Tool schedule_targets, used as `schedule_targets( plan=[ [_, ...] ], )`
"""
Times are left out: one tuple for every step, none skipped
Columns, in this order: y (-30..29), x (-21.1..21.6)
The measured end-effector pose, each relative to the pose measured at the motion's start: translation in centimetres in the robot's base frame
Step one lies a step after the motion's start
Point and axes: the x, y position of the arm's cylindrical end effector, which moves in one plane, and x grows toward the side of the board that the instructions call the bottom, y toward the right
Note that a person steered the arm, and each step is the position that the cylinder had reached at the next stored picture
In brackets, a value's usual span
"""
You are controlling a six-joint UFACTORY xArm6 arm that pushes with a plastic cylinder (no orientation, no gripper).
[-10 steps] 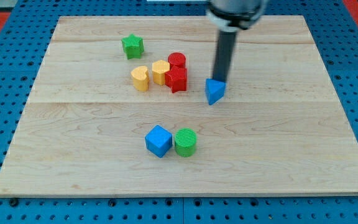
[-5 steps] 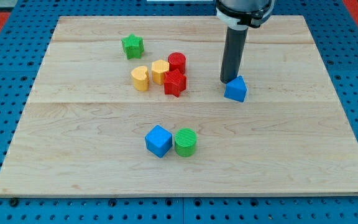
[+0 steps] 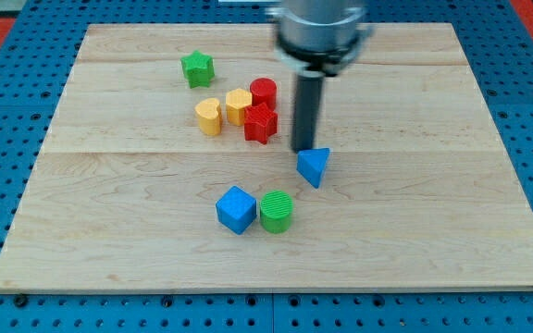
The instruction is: Push the green circle and the blue triangle into the blue cube
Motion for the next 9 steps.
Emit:
schedule_targets(
  plan=[
    [4.0, 0.6],
    [9.4, 0.7],
    [11.4, 4.7],
    [7.3, 3.4],
    [2.2, 0.3],
    [-0.4, 2.2],
    [-2.2, 4.5],
    [-2.2, 5.4],
    [-2.2, 5.4]
  ],
)
